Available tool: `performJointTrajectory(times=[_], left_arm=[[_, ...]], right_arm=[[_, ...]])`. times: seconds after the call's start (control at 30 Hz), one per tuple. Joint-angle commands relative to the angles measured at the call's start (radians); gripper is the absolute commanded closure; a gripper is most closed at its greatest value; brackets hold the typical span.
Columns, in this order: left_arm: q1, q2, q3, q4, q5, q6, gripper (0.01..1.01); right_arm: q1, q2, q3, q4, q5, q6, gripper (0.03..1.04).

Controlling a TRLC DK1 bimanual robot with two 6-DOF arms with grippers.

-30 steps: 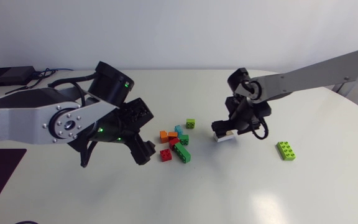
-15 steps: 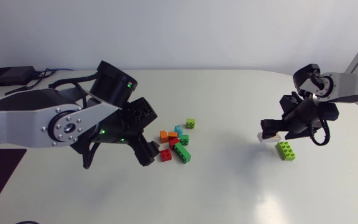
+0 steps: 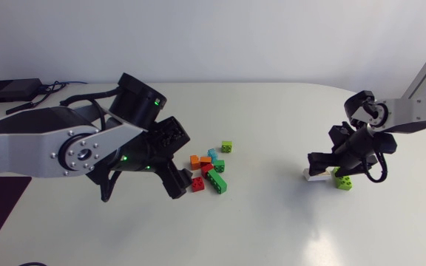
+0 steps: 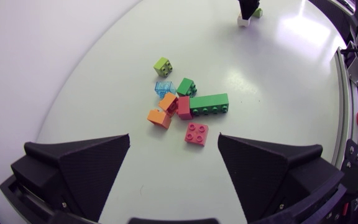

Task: Sort duplo bricks by size, large to the right and small to the left

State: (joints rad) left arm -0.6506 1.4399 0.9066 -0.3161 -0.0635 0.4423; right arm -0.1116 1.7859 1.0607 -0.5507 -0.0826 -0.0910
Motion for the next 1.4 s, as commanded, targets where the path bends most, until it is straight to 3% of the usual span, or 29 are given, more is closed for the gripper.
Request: performJointTrajectory(times=[0.0,0.3,0.47,0.73,1.03,1.37], left_arm=[[-0.012,-0.009,-0.029,0.008,-0.001,-0.031,0.043],[-0.046,0.056,-0.015,0.038,-0.001,-0.04,0.043],[-0.087,0.171,0.121,0.078,-0.001,-0.096,0.043],[-0.146,0.338,0.276,0.267,-0.006,-0.146,0.043],[-0.17,0.435,0.285,0.379,-0.006,-0.188,0.043],[-0.185,0.465,0.279,0.387,-0.004,-0.195,0.043]], right_arm=[[0.0,0.024,0.008,0.005,-0.006,0.0,0.07],[0.039,-0.014,0.007,-0.002,-0.034,0.023,0.07],[0.135,-0.057,0.018,-0.026,-0.039,0.068,0.07],[0.276,-0.181,0.008,-0.11,-0.086,0.139,0.07],[0.432,-0.24,0.039,-0.161,-0.129,0.22,0.07],[0.458,-0.264,0.059,-0.175,-0.135,0.232,0.07]])
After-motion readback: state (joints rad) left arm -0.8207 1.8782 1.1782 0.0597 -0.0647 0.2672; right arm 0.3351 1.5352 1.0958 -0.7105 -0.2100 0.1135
